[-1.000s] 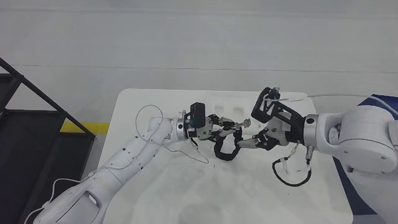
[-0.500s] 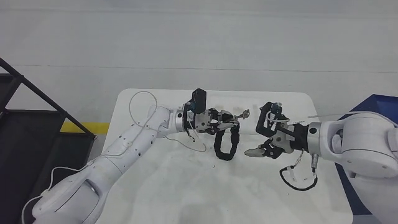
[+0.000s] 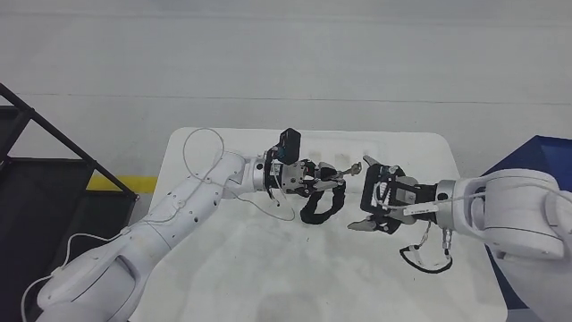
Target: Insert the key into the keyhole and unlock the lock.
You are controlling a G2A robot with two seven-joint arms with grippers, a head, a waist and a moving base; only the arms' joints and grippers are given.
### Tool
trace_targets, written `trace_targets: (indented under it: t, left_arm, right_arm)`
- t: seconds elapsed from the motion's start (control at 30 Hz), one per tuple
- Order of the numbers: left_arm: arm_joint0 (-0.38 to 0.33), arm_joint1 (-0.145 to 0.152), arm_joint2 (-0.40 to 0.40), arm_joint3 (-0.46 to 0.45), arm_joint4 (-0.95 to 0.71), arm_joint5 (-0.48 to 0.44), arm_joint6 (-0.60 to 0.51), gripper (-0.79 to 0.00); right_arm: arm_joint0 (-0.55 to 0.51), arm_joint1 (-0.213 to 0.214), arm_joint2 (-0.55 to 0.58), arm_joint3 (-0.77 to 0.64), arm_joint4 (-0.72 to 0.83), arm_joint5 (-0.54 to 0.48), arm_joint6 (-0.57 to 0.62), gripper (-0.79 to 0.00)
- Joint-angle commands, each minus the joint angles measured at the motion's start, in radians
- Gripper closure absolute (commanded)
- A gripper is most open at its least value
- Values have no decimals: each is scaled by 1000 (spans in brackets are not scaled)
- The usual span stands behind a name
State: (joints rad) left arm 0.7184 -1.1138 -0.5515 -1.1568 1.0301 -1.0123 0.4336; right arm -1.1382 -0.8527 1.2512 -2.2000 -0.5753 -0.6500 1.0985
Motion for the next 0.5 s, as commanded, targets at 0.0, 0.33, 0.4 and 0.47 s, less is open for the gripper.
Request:
trace_targets:
  t: [0.0,0.33,0.4,0.47]
  left_arm:
    - [1,1,2,-8,-3,0,0,0]
    - [10,5,-7,-27,10,0,9,0]
    - [13,5,-11,-32,16,0,12,0]
    - [15,5,-15,-34,22,0,14,0]
  right_arm:
    - [5,0,-12,-5,-39,4,1,-785]
    - [59,-9,-125,0,-95,3,8,-785]
    - [70,-11,-141,6,-96,8,8,-785]
    - [80,-12,-153,11,-96,15,13,-785]
